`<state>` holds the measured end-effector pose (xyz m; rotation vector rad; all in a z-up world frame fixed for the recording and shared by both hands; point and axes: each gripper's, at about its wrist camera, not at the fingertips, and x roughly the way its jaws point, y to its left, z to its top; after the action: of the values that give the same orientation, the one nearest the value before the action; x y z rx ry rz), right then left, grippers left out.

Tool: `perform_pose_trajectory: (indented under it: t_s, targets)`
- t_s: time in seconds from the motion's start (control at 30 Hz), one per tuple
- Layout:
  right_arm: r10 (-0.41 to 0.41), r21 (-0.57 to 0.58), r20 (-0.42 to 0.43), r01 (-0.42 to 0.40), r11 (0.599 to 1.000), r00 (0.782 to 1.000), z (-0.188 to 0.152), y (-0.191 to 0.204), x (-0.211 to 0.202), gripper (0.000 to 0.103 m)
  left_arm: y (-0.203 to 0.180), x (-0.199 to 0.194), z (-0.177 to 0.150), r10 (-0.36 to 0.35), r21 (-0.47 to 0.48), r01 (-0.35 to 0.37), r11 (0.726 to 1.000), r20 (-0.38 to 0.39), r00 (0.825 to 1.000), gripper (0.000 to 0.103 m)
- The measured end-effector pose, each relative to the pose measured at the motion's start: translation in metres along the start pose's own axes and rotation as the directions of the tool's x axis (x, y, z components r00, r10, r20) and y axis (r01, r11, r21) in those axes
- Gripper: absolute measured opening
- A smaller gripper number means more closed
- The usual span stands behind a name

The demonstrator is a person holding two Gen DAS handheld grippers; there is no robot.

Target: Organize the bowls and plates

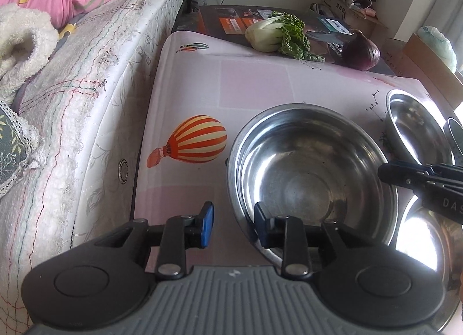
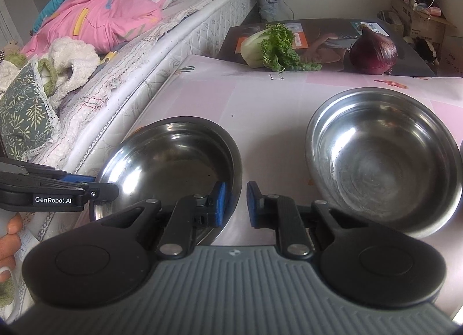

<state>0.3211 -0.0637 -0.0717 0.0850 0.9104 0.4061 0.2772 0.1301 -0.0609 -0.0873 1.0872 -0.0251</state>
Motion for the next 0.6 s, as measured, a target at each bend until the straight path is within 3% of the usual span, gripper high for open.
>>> perform_pose_trajectory:
  t_s: [0.13, 0.6]
  targets:
    - [0.016, 0.010, -0.008, -0.016, 1.000, 1.000, 0.0017, 0.0013, 0.0034, 0.010, 0.0017, 0.0023, 0.0025, -0.023, -0.023, 0.022, 0.999, -0.012, 1.000, 0.018]
    - [0.021, -0.001, -0.013, -0.021, 1.000, 1.000, 0.0066, 0.0054, 0.0084, 0.009, 0.0050, 0.0059, 0.0074, -0.008, -0.029, 0.007, 1.000, -0.030, 1.000, 0.019]
